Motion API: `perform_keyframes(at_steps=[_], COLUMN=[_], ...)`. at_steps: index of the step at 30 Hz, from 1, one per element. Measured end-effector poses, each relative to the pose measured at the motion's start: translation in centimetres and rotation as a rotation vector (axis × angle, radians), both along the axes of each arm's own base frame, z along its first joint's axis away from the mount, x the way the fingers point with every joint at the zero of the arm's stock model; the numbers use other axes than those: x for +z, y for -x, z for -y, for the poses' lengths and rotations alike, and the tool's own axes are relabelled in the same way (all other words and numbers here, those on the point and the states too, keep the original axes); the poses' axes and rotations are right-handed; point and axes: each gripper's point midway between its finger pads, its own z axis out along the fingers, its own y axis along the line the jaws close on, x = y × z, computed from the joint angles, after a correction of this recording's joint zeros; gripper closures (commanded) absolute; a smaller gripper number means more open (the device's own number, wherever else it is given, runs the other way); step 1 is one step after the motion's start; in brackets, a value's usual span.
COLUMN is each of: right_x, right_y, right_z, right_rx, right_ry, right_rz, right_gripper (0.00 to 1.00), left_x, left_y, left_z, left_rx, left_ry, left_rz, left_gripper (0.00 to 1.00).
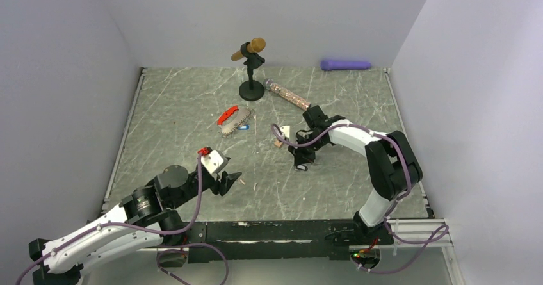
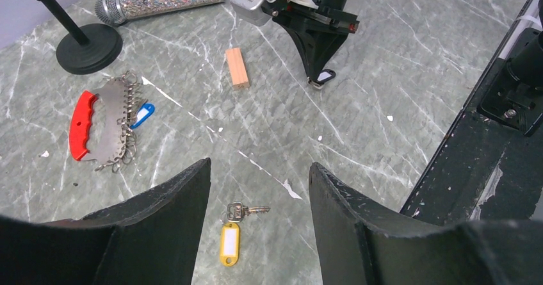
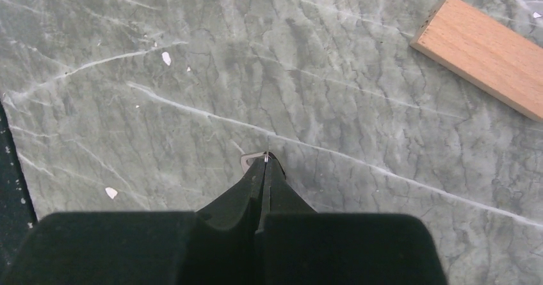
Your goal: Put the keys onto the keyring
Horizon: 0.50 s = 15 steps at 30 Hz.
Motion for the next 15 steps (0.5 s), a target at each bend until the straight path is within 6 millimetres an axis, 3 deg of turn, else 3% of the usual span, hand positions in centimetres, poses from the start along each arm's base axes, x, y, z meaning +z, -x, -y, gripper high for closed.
perform_keyframes(at_steps=[15], right_x=[-0.9], right_y=[-1.5], right_z=[-0.3], right_rx=[-0.074], right_ry=[0.010], right_rz=[0.037], right_gripper=[1.00], left_x=[-0.1], left_y=[0.0], left_z=[0.0], left_rx=[0.000], left_ry=[-0.004], left_rz=[-0.002], left_gripper=[0.38])
